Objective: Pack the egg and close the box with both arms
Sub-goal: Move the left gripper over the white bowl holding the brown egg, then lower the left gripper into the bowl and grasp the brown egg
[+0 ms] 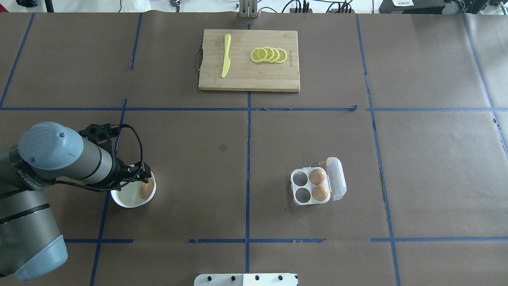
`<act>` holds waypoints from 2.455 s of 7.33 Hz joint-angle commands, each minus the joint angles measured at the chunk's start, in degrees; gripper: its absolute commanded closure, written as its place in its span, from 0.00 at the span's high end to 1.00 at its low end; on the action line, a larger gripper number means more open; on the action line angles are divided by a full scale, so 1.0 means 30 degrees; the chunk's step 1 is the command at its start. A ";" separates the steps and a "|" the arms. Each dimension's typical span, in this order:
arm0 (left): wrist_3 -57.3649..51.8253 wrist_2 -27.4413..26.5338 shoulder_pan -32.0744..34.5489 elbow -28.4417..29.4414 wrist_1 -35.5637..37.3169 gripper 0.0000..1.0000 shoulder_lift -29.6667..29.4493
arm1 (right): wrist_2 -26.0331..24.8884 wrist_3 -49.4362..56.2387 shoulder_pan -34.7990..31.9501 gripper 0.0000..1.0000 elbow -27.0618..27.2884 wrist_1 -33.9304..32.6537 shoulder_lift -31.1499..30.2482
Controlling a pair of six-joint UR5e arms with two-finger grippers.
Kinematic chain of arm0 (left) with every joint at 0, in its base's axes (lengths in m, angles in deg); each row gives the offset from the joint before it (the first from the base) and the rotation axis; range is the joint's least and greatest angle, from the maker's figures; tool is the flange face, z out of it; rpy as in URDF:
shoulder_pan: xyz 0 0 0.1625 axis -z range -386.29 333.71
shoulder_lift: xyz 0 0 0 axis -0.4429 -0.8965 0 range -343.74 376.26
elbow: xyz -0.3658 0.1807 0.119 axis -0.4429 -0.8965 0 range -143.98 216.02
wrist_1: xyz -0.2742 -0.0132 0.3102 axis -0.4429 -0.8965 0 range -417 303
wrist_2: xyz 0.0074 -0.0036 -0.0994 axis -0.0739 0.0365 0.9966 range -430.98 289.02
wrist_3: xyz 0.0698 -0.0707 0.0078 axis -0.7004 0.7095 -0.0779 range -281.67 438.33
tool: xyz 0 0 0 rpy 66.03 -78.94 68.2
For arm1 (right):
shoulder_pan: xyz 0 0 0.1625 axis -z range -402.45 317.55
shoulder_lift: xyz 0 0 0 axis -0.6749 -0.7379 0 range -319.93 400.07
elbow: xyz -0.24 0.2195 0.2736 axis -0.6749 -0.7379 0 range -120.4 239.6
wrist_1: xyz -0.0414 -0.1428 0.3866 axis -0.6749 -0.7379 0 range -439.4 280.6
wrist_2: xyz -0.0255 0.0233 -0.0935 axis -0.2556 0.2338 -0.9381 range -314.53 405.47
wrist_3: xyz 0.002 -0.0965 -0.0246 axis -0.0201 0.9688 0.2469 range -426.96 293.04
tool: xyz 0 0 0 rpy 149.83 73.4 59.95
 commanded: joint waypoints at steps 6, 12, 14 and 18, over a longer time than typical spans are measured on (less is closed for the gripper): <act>-0.0251 -0.0001 -0.0521 0.0869 -0.0004 0.78 -0.0464 | 0.0012 -0.0001 0.0001 1.00 -0.0118 -0.0008 -0.0033; -0.0630 -0.0001 -0.0521 0.1602 -0.0795 0.75 -0.0376 | 0.0071 -0.0001 0.0001 1.00 0.0029 -0.0008 -0.0062; -0.0720 -0.0001 -0.0521 0.1631 -0.0795 0.73 -0.0318 | 0.0071 -0.0001 0.0001 1.00 0.0029 -0.0008 -0.0062; -0.0750 -0.0001 -0.0521 0.1807 -0.0853 0.71 -0.0405 | 0.0071 -0.0001 0.0001 1.00 0.0029 -0.0008 -0.0004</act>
